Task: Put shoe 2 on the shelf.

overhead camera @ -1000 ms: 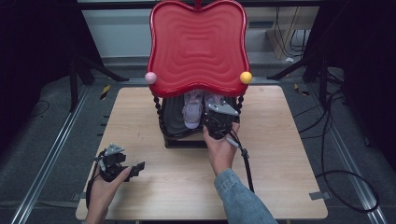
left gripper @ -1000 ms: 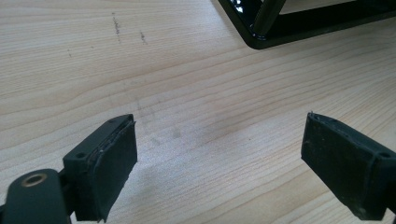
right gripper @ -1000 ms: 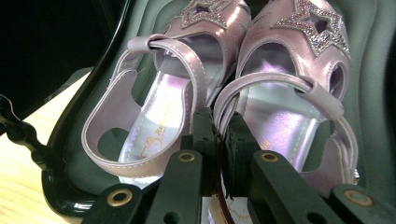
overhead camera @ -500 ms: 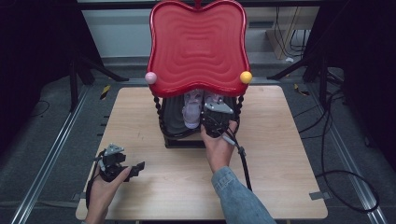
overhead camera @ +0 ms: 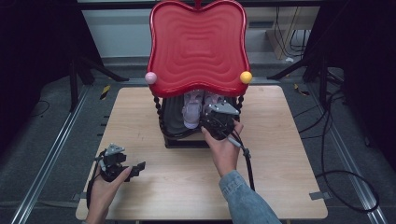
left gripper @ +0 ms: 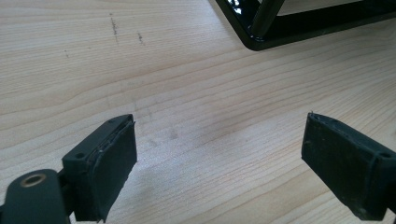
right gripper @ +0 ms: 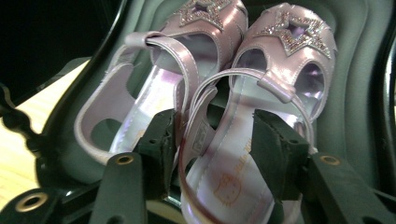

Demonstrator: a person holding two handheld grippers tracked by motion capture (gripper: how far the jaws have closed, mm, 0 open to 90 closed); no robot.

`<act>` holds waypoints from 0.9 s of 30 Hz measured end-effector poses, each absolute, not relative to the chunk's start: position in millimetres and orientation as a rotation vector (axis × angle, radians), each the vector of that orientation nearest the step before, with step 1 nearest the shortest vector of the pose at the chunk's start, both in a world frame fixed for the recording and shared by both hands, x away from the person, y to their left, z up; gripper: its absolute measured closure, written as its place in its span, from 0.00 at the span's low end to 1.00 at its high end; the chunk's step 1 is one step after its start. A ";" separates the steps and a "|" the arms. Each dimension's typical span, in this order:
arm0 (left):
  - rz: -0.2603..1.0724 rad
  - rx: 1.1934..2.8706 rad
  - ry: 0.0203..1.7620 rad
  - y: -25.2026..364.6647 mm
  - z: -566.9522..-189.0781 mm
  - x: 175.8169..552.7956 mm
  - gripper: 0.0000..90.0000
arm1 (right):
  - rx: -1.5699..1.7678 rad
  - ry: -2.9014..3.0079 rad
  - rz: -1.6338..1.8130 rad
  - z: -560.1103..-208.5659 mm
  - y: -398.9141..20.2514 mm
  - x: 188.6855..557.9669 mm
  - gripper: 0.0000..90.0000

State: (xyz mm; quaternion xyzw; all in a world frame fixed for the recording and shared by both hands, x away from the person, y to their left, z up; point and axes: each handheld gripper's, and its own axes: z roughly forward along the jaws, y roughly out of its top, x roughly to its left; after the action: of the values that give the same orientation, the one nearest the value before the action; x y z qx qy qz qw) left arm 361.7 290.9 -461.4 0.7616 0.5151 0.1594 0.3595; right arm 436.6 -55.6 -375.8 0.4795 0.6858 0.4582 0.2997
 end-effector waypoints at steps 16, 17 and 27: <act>0.426 1.953 1.333 291.7 -466.1 362.4 0.07 | 1.186 1.859 1.285 -366.2 -68.6 390.2 0.21; 0.436 1.956 1.332 290.9 -466.8 362.3 0.07 | 1.187 1.863 1.283 -367.3 -71.1 387.7 0.19; 0.476 1.984 1.324 290.9 -474.6 362.9 0.06 | 1.141 1.926 1.272 -396.6 -103.4 359.9 0.10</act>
State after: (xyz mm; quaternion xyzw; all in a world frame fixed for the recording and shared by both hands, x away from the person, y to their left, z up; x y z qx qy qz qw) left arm 362.9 290.9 -474.6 0.7648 0.5106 0.1836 0.3473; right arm 359.9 -103.4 -396.6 0.4255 0.7182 0.4744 0.2794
